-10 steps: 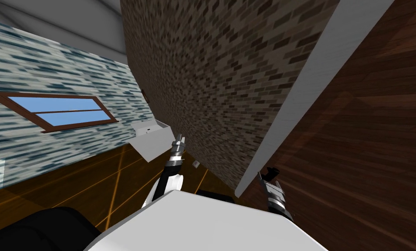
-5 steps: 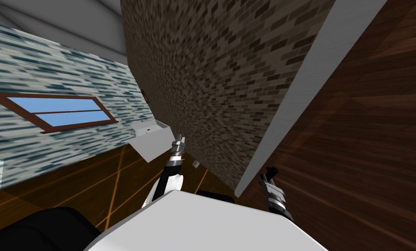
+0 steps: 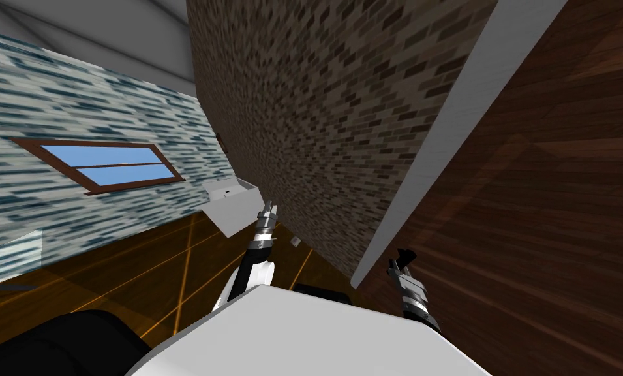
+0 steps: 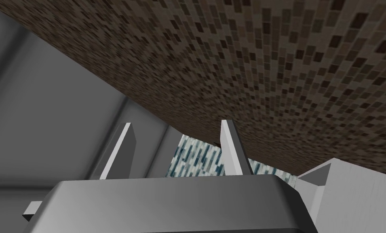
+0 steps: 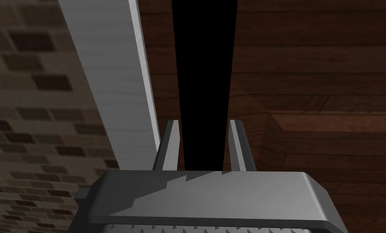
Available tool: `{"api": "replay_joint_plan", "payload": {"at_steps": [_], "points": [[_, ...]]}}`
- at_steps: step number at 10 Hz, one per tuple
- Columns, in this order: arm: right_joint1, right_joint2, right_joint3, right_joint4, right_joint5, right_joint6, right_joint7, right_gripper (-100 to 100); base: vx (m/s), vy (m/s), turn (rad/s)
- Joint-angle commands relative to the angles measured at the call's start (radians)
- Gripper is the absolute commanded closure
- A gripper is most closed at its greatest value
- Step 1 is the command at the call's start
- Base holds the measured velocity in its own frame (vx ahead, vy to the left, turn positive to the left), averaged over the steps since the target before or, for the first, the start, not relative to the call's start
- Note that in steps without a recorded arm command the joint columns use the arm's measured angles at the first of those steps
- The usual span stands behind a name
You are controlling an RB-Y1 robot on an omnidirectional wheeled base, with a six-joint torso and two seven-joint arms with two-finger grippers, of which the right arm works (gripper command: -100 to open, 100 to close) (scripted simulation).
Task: Pull the door open
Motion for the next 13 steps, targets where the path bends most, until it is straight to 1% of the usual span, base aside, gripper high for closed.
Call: {"api": "replay_joint_plan", "payload": {"at_steps": [1, 3, 5, 6, 7, 8, 10, 11, 13], "points": [[0.011, -0.014, 0.029, -0.004, 0.014, -0.004, -0.021, 100, -0.240, -0.003, 0.093], [0.021, -0.035, 0.059, -0.017, 0.029, -0.009, -0.043, 100, -0.248, -0.003, 0.100], [0.029, -0.052, 0.082, -0.027, 0.041, -0.013, -0.059, 100, -0.218, -0.027, 0.080], [0.025, -0.044, 0.076, -0.022, 0.037, -0.010, -0.053, 100, -0.103, -0.007, 0.027], [0.034, -0.057, 0.097, -0.026, 0.049, -0.020, -0.069, 100, -0.134, 0.006, 0.086], [0.036, -0.060, 0.102, -0.027, 0.051, -0.023, -0.074, 100, -0.183, -0.009, 0.093], [0.045, -0.077, 0.122, -0.031, 0.063, -0.037, -0.092, 100, -0.203, -0.001, 0.085], [0.053, -0.090, 0.138, -0.034, 0.073, -0.048, -0.107, 100, -0.251, -0.012, 0.128], [0.063, -0.109, 0.161, -0.038, 0.086, -0.063, -0.128, 100, -0.258, -0.040, 0.109]]}}
